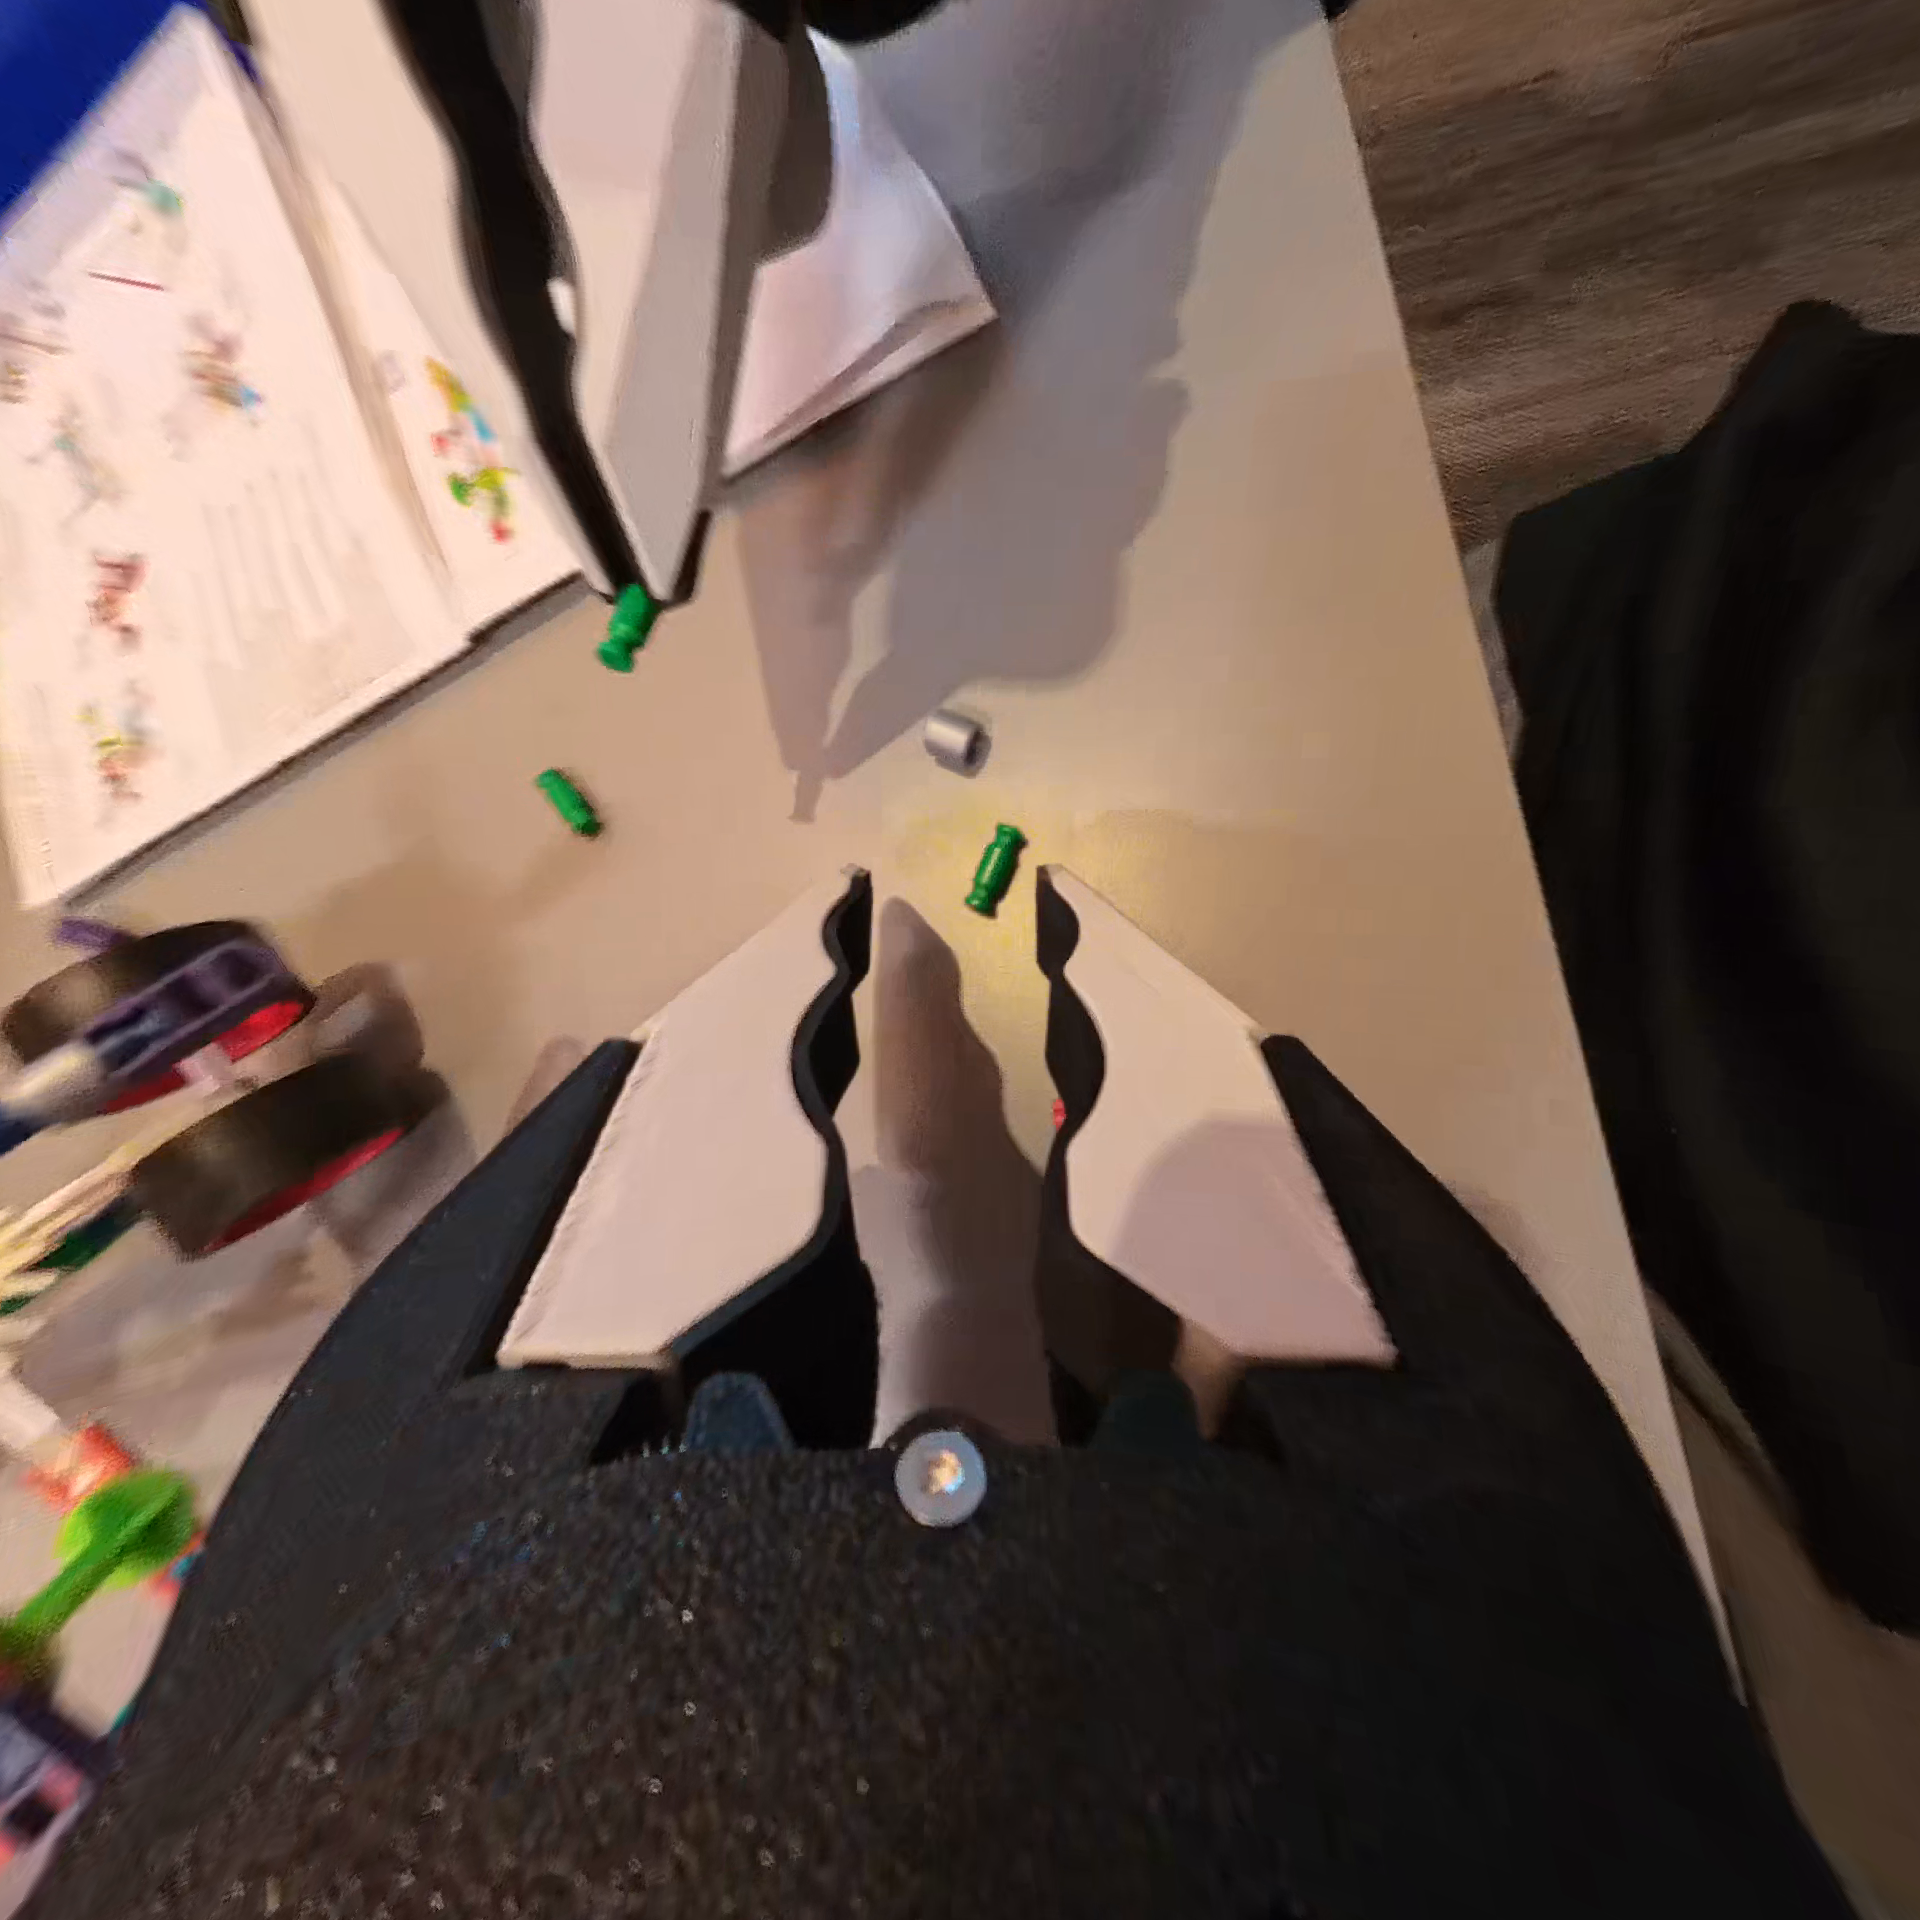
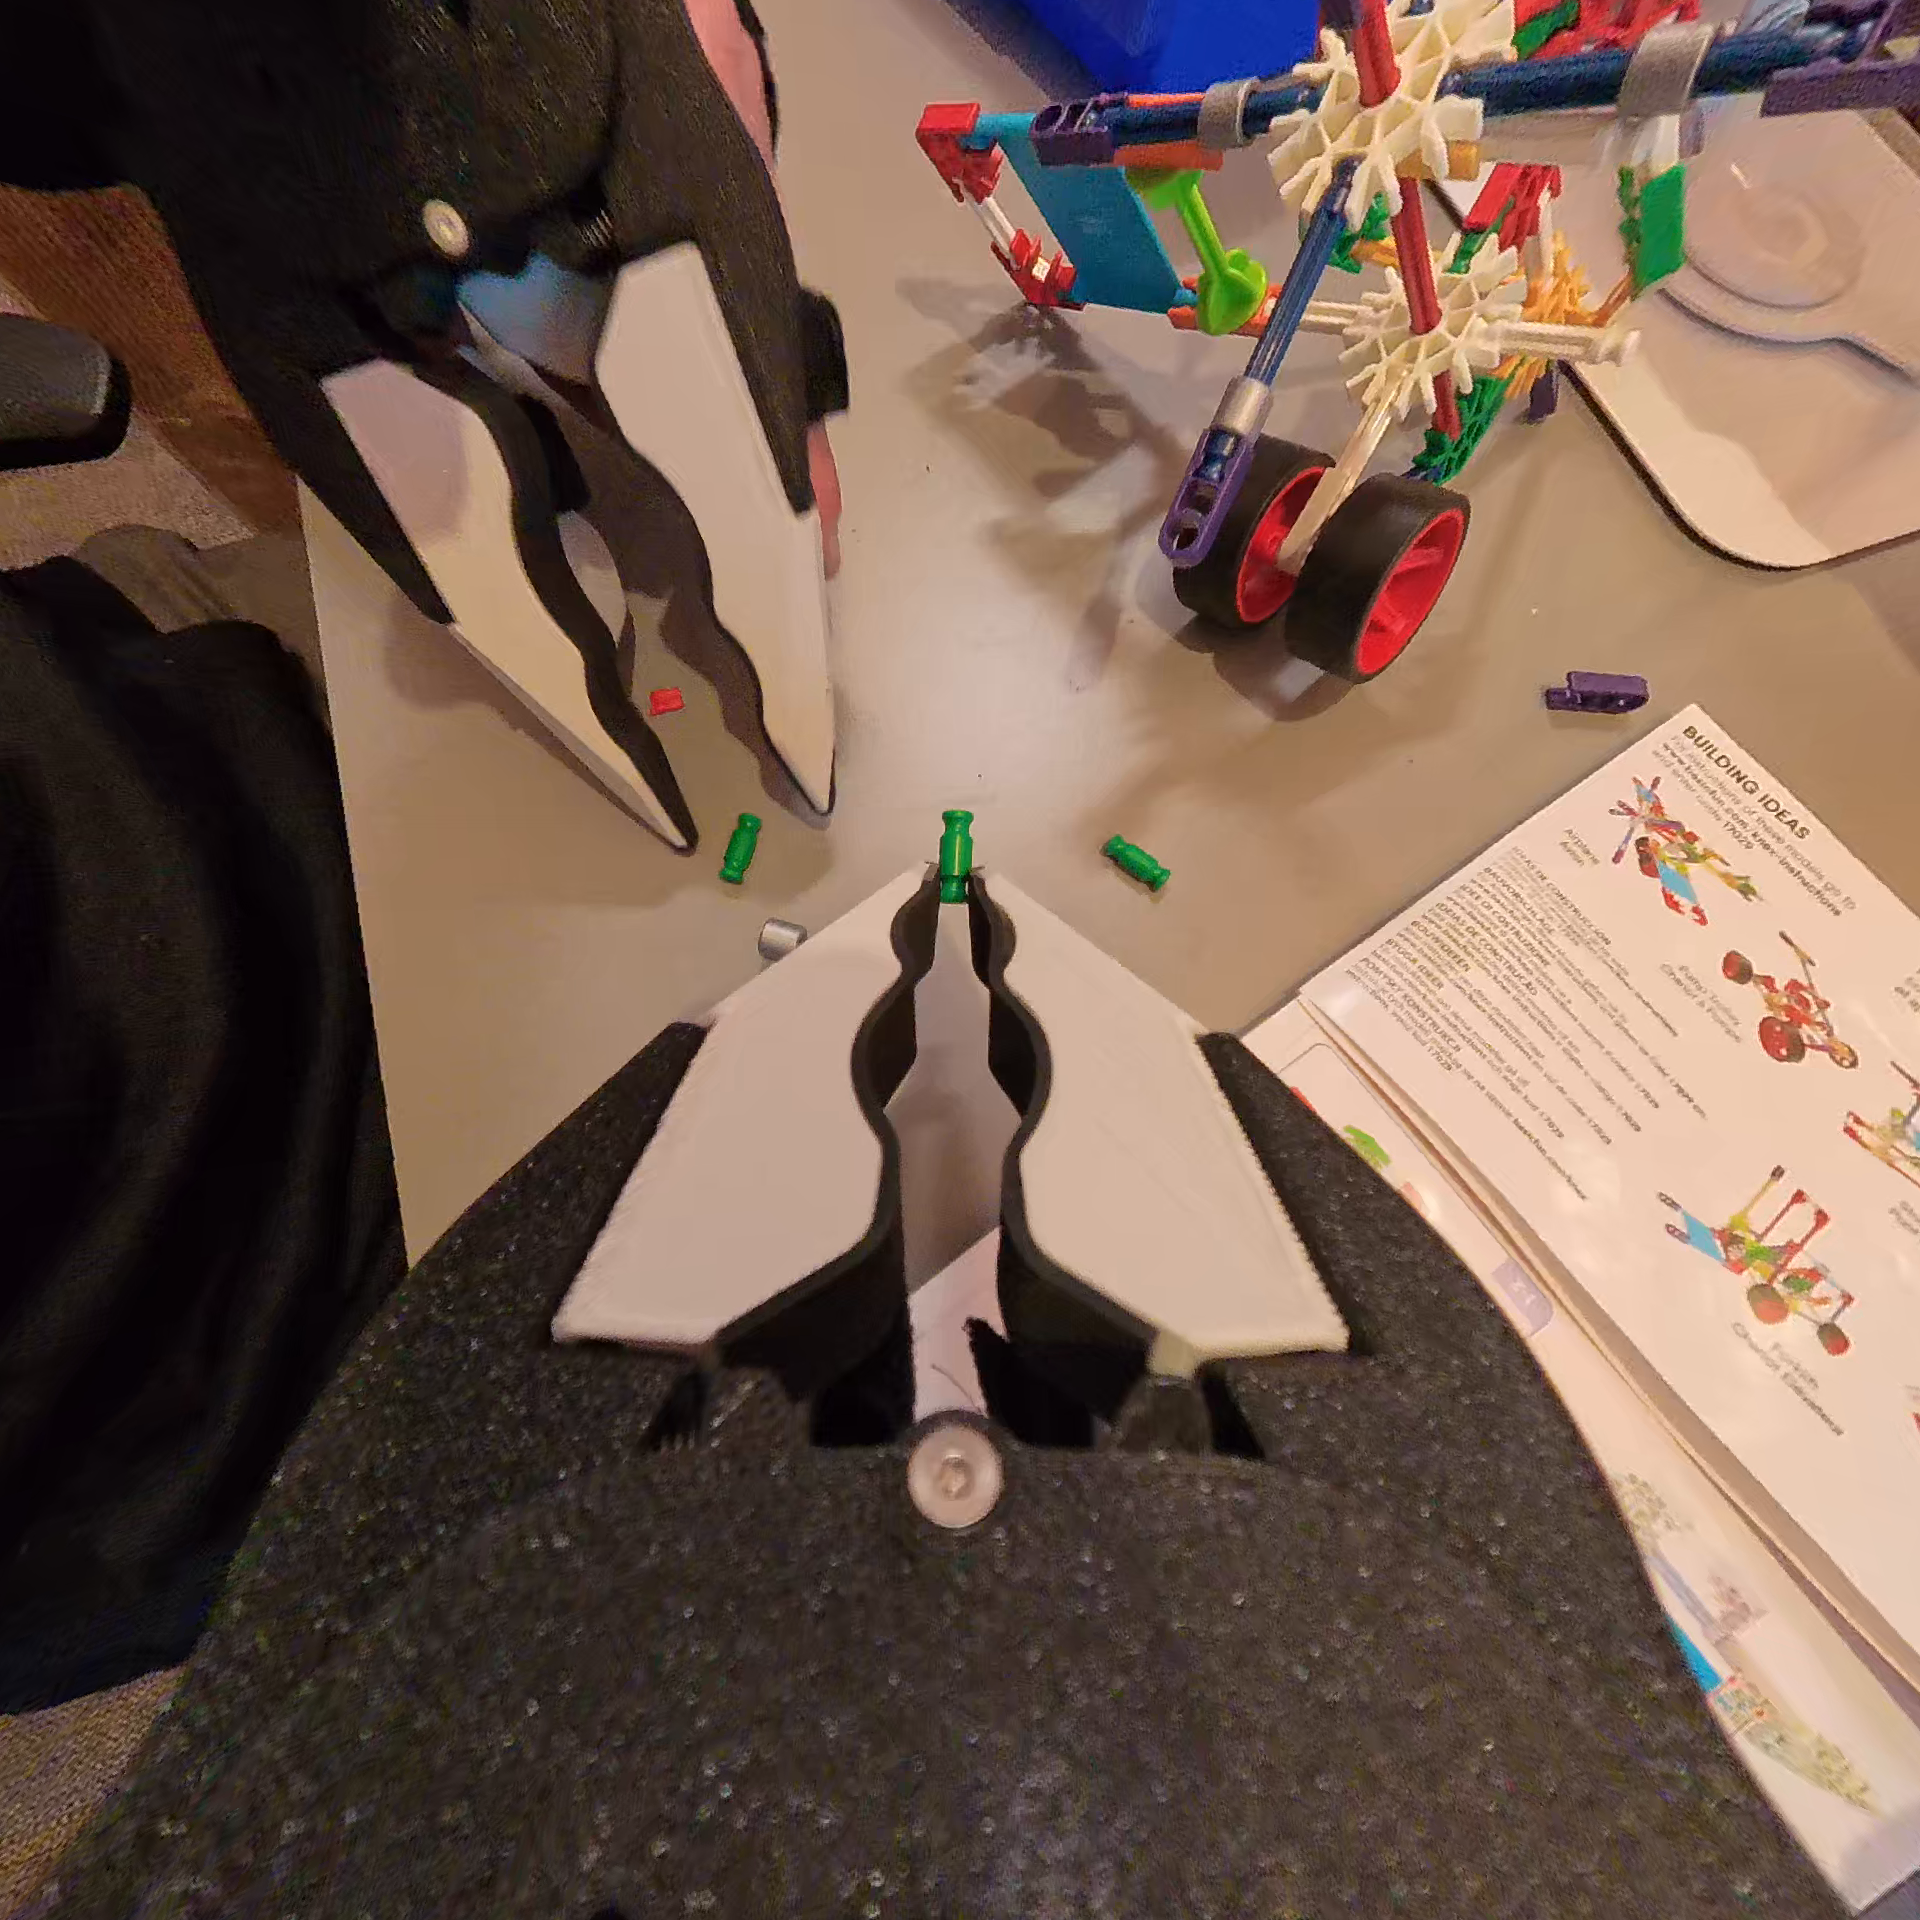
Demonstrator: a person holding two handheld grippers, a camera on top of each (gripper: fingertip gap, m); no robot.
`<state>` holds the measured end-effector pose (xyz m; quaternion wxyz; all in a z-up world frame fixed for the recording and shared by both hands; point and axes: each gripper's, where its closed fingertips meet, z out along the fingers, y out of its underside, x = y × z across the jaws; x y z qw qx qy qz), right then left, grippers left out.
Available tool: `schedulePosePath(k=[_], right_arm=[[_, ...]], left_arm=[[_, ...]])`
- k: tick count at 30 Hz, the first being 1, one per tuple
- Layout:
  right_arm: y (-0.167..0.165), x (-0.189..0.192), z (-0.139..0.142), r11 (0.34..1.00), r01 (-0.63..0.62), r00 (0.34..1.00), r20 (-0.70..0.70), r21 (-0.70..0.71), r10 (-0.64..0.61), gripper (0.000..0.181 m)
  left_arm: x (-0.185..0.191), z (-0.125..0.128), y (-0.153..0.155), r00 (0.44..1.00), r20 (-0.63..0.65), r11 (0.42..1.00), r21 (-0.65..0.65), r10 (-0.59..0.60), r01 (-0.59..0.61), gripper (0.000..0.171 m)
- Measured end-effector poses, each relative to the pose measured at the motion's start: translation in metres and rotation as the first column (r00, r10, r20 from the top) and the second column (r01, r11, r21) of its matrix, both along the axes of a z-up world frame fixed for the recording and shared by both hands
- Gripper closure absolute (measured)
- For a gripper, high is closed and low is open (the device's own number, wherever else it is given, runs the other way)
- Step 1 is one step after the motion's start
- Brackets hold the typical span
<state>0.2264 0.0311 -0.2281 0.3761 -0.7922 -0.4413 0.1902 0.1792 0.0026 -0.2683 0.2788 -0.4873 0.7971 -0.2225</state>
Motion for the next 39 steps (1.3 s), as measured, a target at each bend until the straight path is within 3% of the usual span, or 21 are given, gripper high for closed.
schedulePosePath(k=[4, 7, 10, 16, 20, 23, 24, 26, 27, 30, 32, 35, 37, 39], right_arm=[[-0.002, 0.003, 0.001, 1.000, -0.001, 1.000, -0.018, 0.002, 0.001, 0.178], [-0.003, 0.001, 0.000, 1.000, -0.014, 1.000, -0.021, 0.004, 0.014, 0.178], [-0.002, 0.000, 0.001, 1.000, -0.016, 0.999, -0.028, 0.008, 0.016, 0.178], [-0.007, -0.017, 0.008, 0.997, -0.070, 0.997, -0.023, 0.029, 0.071, 0.178], [-0.008, -0.034, 0.009, 0.992, -0.121, 0.992, -0.018, 0.037, 0.122, 0.178], [-0.006, -0.047, 0.010, 0.988, -0.145, 0.989, -0.016, 0.043, 0.146, 0.178], [-0.006, -0.051, 0.010, 0.987, -0.152, 0.988, -0.019, 0.045, 0.153, 0.178], [-0.005, -0.056, 0.011, 0.986, -0.158, 0.987, -0.024, 0.048, 0.159, 0.178], [-0.006, -0.058, 0.011, 0.986, -0.160, 0.987, -0.025, 0.049, 0.161, 0.178], [-0.007, -0.063, 0.012, 0.986, -0.162, 0.985, -0.052, 0.036, 0.164, 0.178], [-0.008, -0.069, 0.010, 0.985, -0.173, 0.982, -0.076, 0.014, 0.173, 0.178], [-0.007, -0.076, 0.007, 0.983, -0.183, 0.978, -0.106, -0.016, 0.181, 0.178], [-0.005, -0.078, 0.006, 0.983, -0.178, 0.977, -0.125, -0.034, 0.173, 0.178], [-0.004, -0.079, 0.007, 0.983, -0.177, 0.975, -0.142, -0.048, 0.169, 0.178]], left_arm=[[0.001, -0.007, 0.001, 0.999, -0.041, 0.999, -0.042, -0.010, 0.008, 0.168], [0.003, -0.007, -0.007, 1.000, -0.016, 0.995, -0.094, -0.020, 0.018, 0.168], [0.005, -0.006, -0.003, 1.000, 0.012, 0.998, -0.061, 0.005, -0.005, 0.168], [-0.028, 0.035, 0.027, 0.985, 0.112, 0.990, 0.021, 0.133, -0.137, 0.168], [-0.093, 0.077, 0.110, 0.918, 0.166, 0.913, 0.139, 0.359, -0.382, 0.168], [-0.156, 0.105, 0.204, 0.767, 0.259, 0.742, 0.206, 0.587, -0.638, 0.168], [-0.175, 0.106, 0.226, 0.719, 0.264, 0.696, 0.193, 0.642, -0.692, 0.162], [-0.204, 0.093, 0.252, 0.665, 0.213, 0.632, 0.208, 0.715, -0.746, 0.111], [-0.211, 0.091, 0.255, 0.654, 0.214, 0.614, 0.226, 0.726, -0.756, 0.105], [-0.188, 0.097, 0.223, 0.710, 0.257, 0.686, 0.190, 0.656, -0.703, 0.106], [-0.146, 0.101, 0.172, 0.816, 0.288, 0.814, 0.163, 0.501, -0.558, 0.114], [-0.086, 0.095, 0.088, 0.926, 0.309, 0.922, 0.247, 0.217, -0.299, 0.121], [-0.059, 0.083, 0.048, 0.957, 0.281, 0.927, 0.336, 0.072, -0.168, 0.122], [-0.043, 0.070, 0.025, 0.968, 0.247, 0.895, 0.439, -0.038, -0.077, 0.124]])
